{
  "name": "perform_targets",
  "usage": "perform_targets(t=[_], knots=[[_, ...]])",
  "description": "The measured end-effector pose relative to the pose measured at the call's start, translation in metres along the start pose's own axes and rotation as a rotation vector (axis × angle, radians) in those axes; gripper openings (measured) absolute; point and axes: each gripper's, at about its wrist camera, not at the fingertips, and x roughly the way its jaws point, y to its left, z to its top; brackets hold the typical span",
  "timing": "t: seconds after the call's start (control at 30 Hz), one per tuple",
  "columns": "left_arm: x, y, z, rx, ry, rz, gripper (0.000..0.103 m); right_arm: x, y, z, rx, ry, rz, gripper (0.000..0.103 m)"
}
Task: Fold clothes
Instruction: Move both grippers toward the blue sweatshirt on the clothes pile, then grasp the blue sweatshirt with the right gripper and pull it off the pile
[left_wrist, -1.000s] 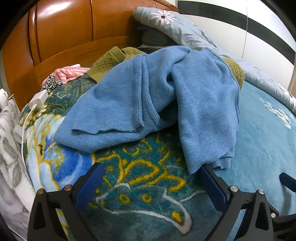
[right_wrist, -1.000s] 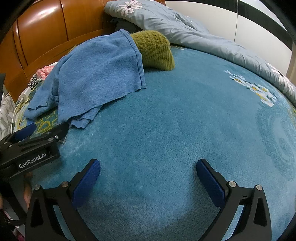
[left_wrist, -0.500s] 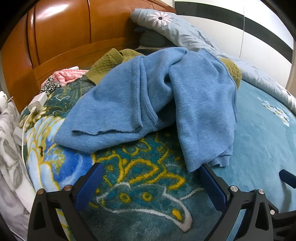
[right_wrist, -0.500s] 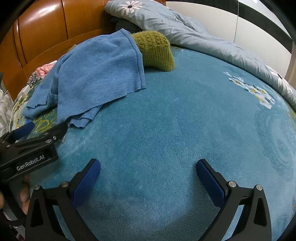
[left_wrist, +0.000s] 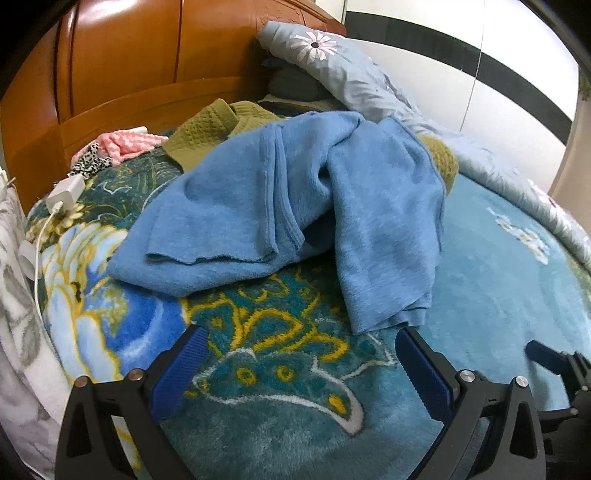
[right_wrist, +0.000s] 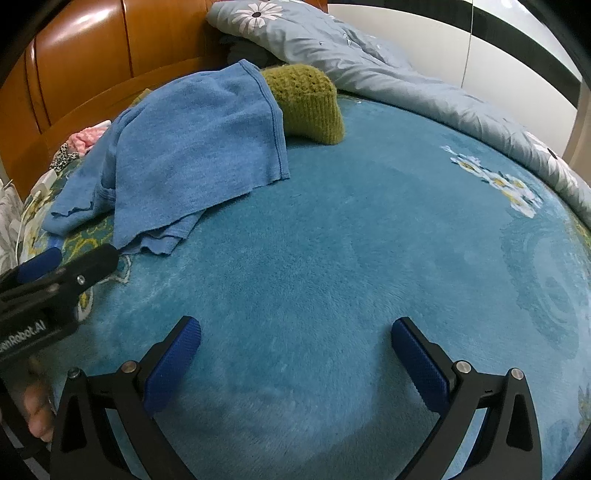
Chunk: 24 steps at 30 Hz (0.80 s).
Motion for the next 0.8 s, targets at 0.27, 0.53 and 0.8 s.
perform_targets(t=[0.27,0.53,0.8], knots=[[-0.015,0.015,0.01,0.013,-0.043,-0.013,0.103,0.003,0.003,0.03,-0.06,0.01,0.005,0.103],[-0.022,0.047,0.022,-0.012,-0.065,0.015,0.103,0.026,0.019,0.094,-0.023,-0.015,0.139,0.103],[-0.024,0.066,0.024,-0.031,-0.058,0.051,0.103,0.05,0.035,0.097,0.064,0.119,0.229,0.03]])
